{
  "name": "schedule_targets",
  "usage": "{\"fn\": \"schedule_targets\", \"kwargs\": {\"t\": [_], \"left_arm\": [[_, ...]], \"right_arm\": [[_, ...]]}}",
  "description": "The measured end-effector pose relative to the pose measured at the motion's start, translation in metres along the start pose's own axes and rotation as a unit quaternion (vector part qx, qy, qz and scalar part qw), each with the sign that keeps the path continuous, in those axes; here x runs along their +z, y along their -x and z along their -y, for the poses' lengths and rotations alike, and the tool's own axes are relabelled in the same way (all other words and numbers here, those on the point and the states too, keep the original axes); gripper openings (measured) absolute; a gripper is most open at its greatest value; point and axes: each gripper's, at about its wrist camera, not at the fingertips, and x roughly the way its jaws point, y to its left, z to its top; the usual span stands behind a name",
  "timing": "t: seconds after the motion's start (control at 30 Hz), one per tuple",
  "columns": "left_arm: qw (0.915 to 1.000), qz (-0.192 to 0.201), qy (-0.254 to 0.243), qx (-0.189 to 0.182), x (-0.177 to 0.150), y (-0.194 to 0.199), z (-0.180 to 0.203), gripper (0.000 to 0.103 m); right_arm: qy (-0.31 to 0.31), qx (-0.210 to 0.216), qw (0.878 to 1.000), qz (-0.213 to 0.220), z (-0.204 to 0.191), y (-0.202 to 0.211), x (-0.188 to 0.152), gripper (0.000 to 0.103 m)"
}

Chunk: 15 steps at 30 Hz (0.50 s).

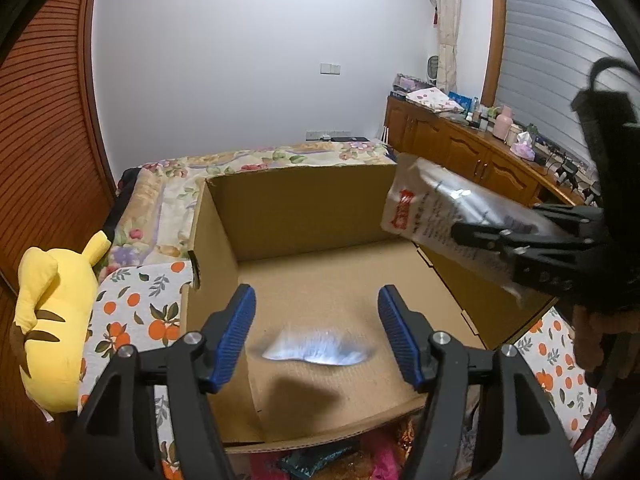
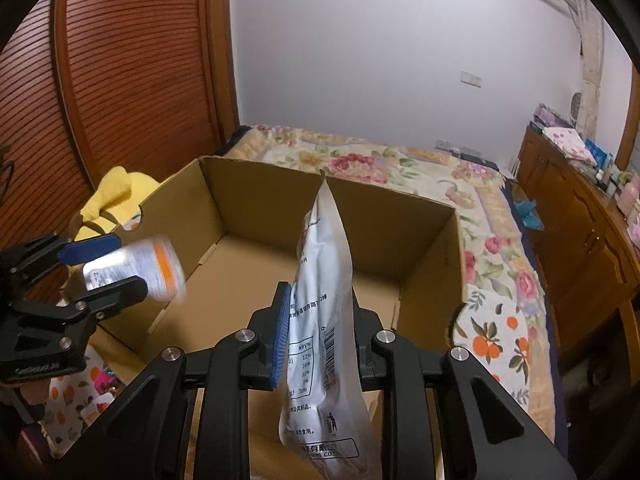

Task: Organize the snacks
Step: 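Lower the clear bag into the box and open the right gripper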

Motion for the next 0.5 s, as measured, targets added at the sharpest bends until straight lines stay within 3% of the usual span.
{"fn": "schedule_targets", "kwargs": {"t": [0.3, 0.5], "left_arm": [[1.0000, 0.005, 0.001, -0.006, -0.006, 0.013, -0.001, 0.066], [0.9998, 0.016, -0.008, -0.008, -0.013, 0.033, 0.003, 0.066]], "right_arm": [[-0.007, 0.003, 1.000, -0.021, -0.004, -0.020, -0.005, 0.023], [-0.024, 0.017, 1.000, -0.003, 0.003, -0.007, -0.007, 0.026]]}}
